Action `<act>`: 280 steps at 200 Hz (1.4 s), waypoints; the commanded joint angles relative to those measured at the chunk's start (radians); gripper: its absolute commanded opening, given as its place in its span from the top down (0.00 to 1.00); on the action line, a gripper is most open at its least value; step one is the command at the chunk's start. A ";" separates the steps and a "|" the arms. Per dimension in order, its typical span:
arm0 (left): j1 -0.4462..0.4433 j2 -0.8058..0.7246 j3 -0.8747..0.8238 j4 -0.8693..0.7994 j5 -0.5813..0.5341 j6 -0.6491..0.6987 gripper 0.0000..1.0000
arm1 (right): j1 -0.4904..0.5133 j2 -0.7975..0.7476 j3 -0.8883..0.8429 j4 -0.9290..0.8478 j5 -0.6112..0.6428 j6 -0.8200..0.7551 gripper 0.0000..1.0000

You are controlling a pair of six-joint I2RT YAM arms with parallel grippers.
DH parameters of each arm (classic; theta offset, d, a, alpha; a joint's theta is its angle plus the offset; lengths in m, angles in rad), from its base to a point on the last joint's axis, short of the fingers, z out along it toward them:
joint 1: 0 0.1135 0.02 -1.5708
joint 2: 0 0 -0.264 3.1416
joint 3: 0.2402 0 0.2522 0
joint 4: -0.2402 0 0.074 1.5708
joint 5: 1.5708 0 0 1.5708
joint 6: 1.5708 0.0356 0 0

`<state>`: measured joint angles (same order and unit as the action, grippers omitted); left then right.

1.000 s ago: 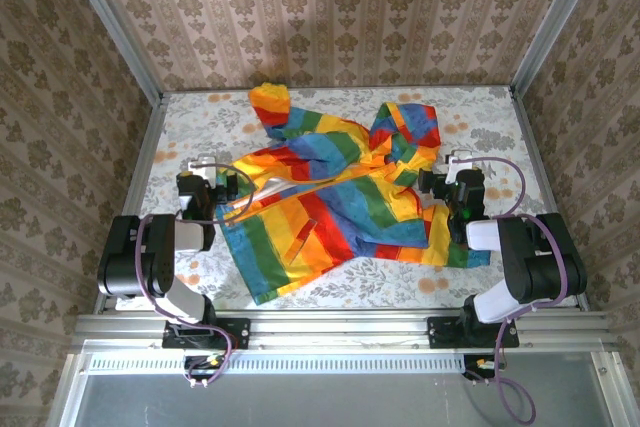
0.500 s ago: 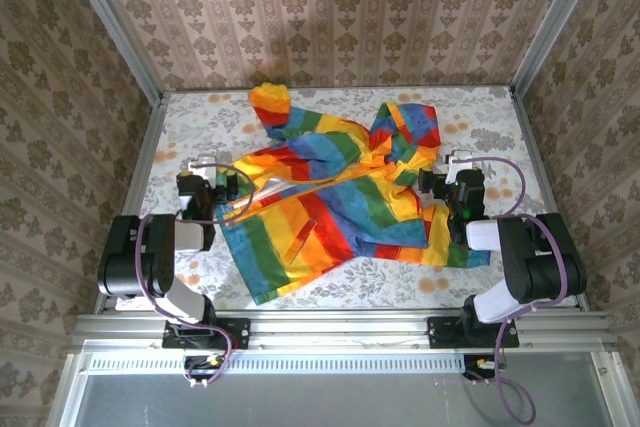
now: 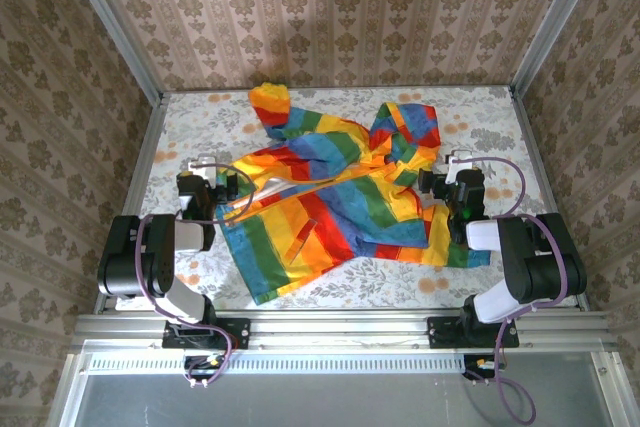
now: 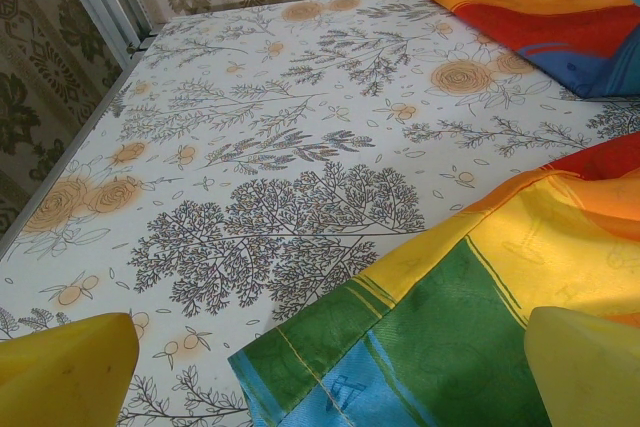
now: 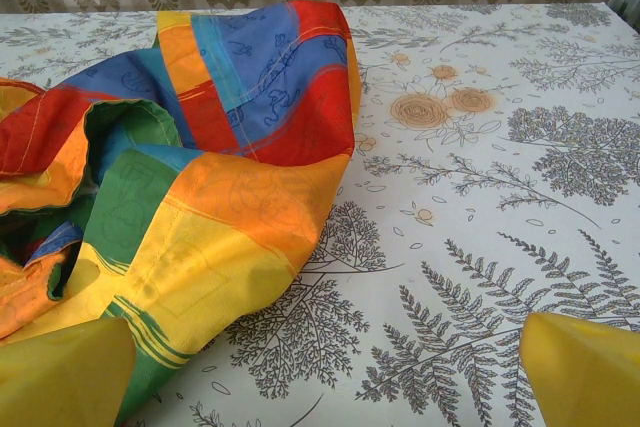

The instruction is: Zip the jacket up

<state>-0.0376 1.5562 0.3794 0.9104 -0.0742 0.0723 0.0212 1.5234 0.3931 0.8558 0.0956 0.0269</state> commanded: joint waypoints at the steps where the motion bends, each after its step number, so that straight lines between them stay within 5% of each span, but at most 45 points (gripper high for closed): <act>1: 0.010 -0.003 0.013 0.001 0.014 -0.011 0.00 | 0.000 0.007 0.010 0.005 -0.009 0.007 0.00; 44: 0.009 -0.028 0.016 -0.024 0.030 -0.006 0.02 | 0.003 -0.032 0.020 -0.038 -0.013 0.004 0.00; 97: 0.007 -0.143 0.097 -0.259 -0.012 -0.015 0.03 | 0.009 -0.186 0.261 -0.630 0.031 0.134 0.00; 170: -0.023 -0.183 0.317 -0.607 0.049 -0.089 0.10 | 0.134 -0.214 0.420 -0.967 0.056 0.332 0.00; 235: -0.223 0.096 0.680 -0.916 0.120 -0.074 0.20 | 0.432 -0.038 0.527 -1.062 0.085 0.480 0.06; 280: -0.293 0.355 0.976 -1.129 0.214 -0.092 0.32 | 0.589 0.111 0.576 -1.071 0.069 0.538 0.23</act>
<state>-0.3141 1.8160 1.2358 -0.0380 0.0677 -0.0059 0.5625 1.5749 0.9226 -0.1692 0.1535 0.4988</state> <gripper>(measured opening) 0.703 0.824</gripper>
